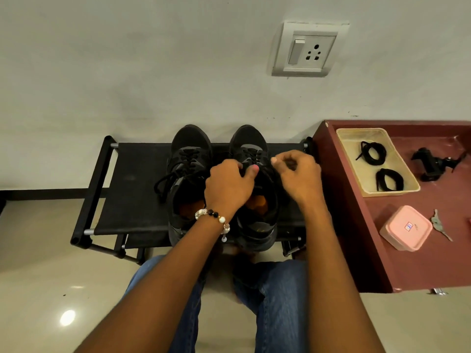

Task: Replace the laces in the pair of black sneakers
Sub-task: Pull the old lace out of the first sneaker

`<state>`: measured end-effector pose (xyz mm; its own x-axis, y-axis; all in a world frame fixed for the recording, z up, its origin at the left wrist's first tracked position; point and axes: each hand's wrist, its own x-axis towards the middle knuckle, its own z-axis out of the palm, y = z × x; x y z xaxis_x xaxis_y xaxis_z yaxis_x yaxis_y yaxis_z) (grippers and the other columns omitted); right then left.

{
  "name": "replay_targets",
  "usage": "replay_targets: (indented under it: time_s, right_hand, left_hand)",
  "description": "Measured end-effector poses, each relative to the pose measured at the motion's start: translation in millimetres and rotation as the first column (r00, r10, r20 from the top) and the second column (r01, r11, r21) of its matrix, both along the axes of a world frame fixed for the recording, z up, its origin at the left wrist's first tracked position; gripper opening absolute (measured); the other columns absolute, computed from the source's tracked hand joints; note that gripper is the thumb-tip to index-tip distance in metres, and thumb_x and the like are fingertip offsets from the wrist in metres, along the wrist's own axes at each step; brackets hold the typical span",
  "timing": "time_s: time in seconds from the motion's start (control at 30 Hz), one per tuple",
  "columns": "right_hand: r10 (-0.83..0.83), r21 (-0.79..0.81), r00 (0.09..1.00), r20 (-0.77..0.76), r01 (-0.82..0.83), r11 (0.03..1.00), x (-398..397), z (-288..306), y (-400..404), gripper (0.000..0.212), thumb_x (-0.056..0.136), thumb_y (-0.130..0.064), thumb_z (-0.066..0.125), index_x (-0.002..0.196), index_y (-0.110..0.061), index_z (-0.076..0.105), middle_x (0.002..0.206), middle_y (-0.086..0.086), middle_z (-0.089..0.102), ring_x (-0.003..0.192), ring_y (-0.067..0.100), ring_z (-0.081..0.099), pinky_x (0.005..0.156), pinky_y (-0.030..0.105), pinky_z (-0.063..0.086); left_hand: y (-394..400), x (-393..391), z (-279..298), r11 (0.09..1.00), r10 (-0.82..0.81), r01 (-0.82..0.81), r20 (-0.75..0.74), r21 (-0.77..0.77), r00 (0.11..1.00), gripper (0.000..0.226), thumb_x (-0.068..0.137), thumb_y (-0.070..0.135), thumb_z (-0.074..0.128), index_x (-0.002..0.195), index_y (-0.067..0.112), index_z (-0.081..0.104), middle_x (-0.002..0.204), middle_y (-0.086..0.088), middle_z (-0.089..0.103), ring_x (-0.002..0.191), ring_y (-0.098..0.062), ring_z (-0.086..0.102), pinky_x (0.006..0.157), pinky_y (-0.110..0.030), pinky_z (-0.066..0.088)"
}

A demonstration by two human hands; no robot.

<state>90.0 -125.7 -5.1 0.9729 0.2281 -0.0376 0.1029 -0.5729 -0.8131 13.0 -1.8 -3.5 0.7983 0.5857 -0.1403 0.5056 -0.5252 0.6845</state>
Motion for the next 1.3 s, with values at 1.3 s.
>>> replay_targets:
  time_s: [1.3]
  right_hand:
    - [0.070, -0.343, 0.984, -0.164, -0.123, 0.931, -11.8, -23.3, 10.5, 0.025, 0.092, -0.025, 0.048, 0.100, -0.004, 0.058, 0.108, 0.018, 0.059, 0.091, 0.038, 0.056, 0.070, 0.034, 0.038]
  left_hand:
    - [11.8, 42.6, -33.0, 0.907, 0.330, -0.250, 0.204, -0.340, 0.922, 0.007, 0.086, 0.026, 0.067, 0.083, 0.020, 0.066, 0.084, 0.004, 0.068, 0.078, -0.015, 0.064, 0.076, -0.036, 0.056]
